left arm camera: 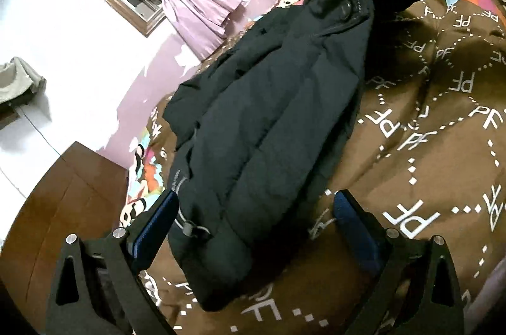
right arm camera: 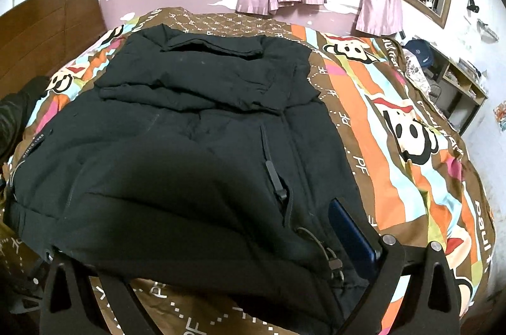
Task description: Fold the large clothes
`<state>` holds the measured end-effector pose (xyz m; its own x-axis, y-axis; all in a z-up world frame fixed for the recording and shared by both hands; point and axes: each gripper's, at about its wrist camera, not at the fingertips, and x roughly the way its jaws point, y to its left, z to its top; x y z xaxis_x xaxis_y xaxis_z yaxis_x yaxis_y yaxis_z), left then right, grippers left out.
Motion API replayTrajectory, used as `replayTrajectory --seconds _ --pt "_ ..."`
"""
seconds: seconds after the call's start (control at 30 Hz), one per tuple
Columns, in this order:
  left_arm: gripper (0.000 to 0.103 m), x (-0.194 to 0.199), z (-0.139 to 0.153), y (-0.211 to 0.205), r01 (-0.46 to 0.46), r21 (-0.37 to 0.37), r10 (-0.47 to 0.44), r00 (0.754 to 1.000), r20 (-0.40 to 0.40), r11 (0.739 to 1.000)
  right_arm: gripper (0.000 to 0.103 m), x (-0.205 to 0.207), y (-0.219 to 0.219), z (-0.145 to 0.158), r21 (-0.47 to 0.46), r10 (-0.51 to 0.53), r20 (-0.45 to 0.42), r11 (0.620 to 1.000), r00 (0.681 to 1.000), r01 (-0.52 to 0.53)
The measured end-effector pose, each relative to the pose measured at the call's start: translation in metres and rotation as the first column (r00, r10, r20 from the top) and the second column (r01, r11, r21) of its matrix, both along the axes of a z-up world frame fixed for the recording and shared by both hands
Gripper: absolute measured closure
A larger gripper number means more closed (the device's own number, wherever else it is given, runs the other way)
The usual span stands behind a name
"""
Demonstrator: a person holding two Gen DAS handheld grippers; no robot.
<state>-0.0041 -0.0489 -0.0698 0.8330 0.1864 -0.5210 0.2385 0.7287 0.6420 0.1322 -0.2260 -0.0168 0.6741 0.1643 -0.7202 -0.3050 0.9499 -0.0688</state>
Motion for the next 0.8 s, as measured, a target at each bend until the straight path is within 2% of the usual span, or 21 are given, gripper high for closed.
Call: replayTrajectory --seconds 0.07,0.2,0.23,0.3,0.4,0.5,0.53,0.63,0.8 --pt "0.009 0.006 -0.002 0.005 -0.023 -0.012 0.023 1.0 -0.019 1.0 0.003 0.0 0.0 0.0 0.001 0.001 0.001 1.0 1.0 -0.001" --pt "0.035 0.02 -0.006 0.018 -0.072 -0.034 0.069 0.996 -0.062 0.997 0.003 -0.002 0.001 -0.003 0.001 0.005 -0.001 1.0 1.0 -0.005" --pt "0.038 0.023 -0.005 0.021 -0.075 -0.041 0.073 0.995 -0.061 0.996 0.003 -0.003 0.001 -0.005 0.0 0.006 -0.001 1.0 1.0 -0.006" --pt "0.062 0.025 -0.002 0.025 -0.071 -0.06 0.068 0.996 -0.058 0.996 0.003 -0.005 -0.001 -0.009 0.0 0.01 -0.002 1.0 1.0 -0.01" --pt "0.081 0.025 0.007 0.028 -0.047 -0.108 0.043 0.998 -0.04 0.993 0.003 -0.012 -0.008 -0.019 -0.004 0.021 -0.007 1.0 1.0 -0.021" --pt "0.091 0.026 0.025 0.028 -0.039 -0.18 0.037 0.999 -0.017 0.983 0.003 -0.022 -0.011 -0.038 -0.028 0.05 -0.022 0.998 0.999 -0.051" --pt "0.092 0.028 0.035 0.032 -0.043 -0.235 0.042 0.999 -0.011 0.971 0.003 -0.026 -0.01 -0.047 -0.044 0.065 -0.034 0.997 0.997 -0.066" --pt "0.093 0.034 0.059 0.032 -0.033 -0.319 0.042 0.999 0.019 0.947 0.003 -0.035 -0.007 -0.072 -0.105 0.096 -0.071 0.989 0.993 -0.103" --pt "0.094 0.041 0.088 0.027 -0.009 -0.362 0.026 0.999 0.042 0.932 0.004 -0.038 0.01 -0.093 -0.307 0.06 -0.072 0.948 0.996 -0.079"
